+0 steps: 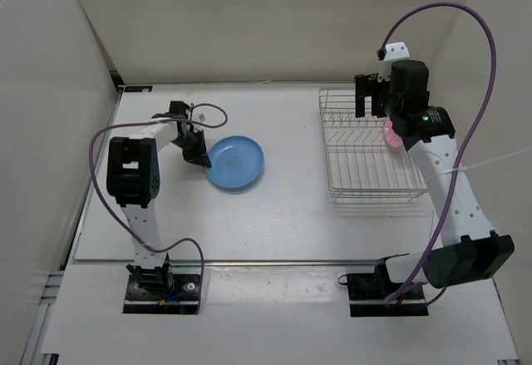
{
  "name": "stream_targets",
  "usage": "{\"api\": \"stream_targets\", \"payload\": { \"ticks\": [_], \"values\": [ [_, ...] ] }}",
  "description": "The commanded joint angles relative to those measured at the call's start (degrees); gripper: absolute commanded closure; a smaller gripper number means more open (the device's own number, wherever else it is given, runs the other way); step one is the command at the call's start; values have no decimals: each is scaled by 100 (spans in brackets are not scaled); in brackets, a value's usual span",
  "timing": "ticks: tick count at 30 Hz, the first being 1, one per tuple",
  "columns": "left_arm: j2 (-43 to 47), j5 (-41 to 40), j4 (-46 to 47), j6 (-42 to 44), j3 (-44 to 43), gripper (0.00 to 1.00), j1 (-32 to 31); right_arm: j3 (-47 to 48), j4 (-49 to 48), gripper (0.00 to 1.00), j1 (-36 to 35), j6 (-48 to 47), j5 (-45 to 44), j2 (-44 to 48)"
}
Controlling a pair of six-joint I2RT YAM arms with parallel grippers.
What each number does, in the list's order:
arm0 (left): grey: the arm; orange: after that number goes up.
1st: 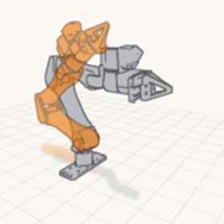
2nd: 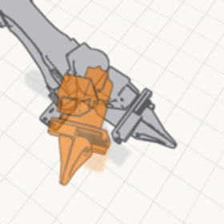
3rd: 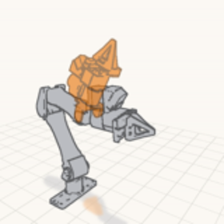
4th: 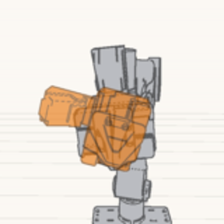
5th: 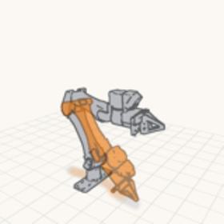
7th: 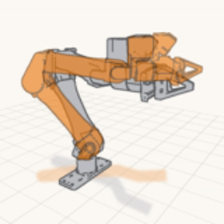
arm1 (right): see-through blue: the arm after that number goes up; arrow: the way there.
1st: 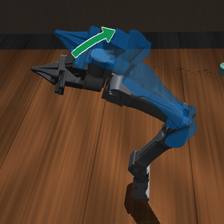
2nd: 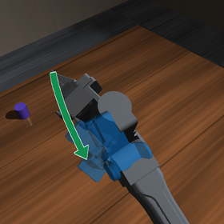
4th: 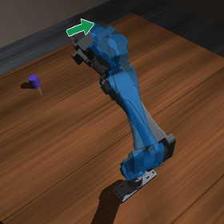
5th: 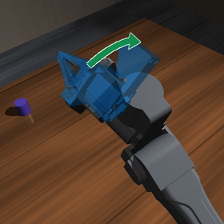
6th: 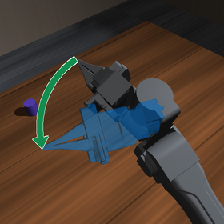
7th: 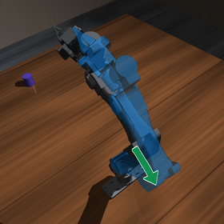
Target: Unload the plates from the dish rack
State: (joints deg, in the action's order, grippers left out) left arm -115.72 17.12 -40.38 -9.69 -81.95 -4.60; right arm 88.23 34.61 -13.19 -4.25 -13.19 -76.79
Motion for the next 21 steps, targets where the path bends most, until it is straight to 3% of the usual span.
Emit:
{"api": "stream_targets", "payload": {
  "ticks": [1,6,9,10,12,13,19,21],
  "values": [
    [-90,572,-137,134,-268,89,-120,-7,-253,0,1,30,-70,103],
    [-416,713,-84,134,-330,89,-120,-113,-253,0,1,-32,-70,103],
    [-416,713,-136,134,-392,71,-120,-165,-201,0,53,-137,-210,103],
    [-338,765,-137,134,-392,52,-68,-165,-200,0,53,-198,-210,51],
    [-118,766,-137,213,-278,30,-67,-165,-200,0,106,-304,-262,-36],
    [-39,766,-137,292,-277,0,-67,-165,-200,0,106,-504,-446,-90],
    [1023,713,-189,661,-172,0,134,-34,-559,0,308,-1454,-1685,-757],
    [1628,355,-189,740,-110,0,240,89,-762,0,387,-1911,-2028,-951]
  ]
}}
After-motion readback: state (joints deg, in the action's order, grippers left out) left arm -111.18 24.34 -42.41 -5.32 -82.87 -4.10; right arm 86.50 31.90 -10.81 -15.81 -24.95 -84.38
